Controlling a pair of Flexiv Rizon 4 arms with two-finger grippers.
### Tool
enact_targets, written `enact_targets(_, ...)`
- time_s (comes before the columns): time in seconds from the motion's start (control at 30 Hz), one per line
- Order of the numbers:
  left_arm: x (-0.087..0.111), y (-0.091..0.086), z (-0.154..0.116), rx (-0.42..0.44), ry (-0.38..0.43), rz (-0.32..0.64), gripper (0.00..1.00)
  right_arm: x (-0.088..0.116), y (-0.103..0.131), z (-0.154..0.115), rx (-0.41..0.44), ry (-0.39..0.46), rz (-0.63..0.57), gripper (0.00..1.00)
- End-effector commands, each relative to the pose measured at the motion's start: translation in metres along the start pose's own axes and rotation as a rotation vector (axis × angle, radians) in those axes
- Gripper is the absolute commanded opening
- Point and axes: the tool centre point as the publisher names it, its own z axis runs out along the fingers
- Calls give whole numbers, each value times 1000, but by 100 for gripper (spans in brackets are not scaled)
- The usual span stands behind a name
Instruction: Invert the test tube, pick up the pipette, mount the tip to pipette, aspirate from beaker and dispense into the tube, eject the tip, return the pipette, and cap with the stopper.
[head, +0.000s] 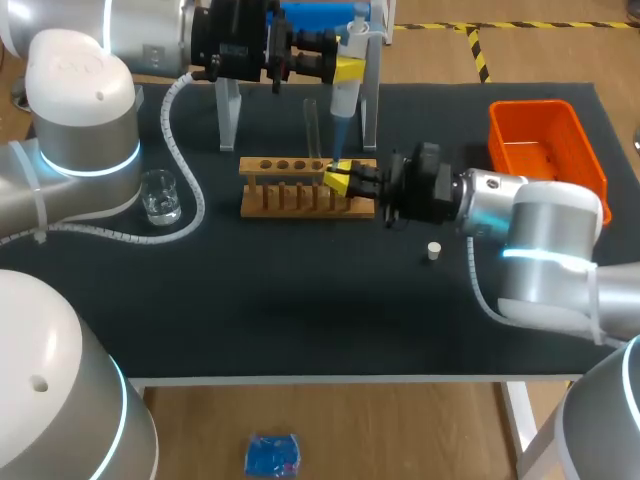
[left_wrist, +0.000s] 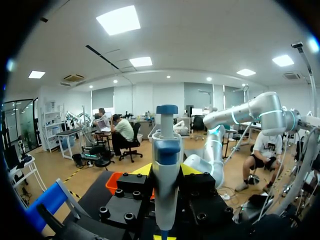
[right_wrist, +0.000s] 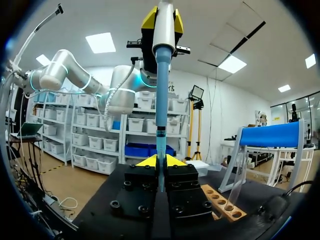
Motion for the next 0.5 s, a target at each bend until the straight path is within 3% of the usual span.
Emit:
enact_targets(0.03,1,6,1,1,-2,-1,0,0,12,-3,1,-3,-5,0)
enact_targets(0.27,1,6,1,1,-2,-1,0,-1,15,-4,12,-3,-13,0)
enact_targets(0.3,1,6,1,1,-2,-1,0,-1,16,-5,15,-2,-15,23)
enact_targets(0.33,1,6,1,1,-2,-1,0,-1,17,-5,17,-1,-18,86)
enact_targets(0.37,1,6,1,1,-2,-1,0,-1,19,-6,17,-1,-20,100)
enact_targets(0.5,1,6,1,1,-2,-1,0,-1,24,-8,19,10,-27,100)
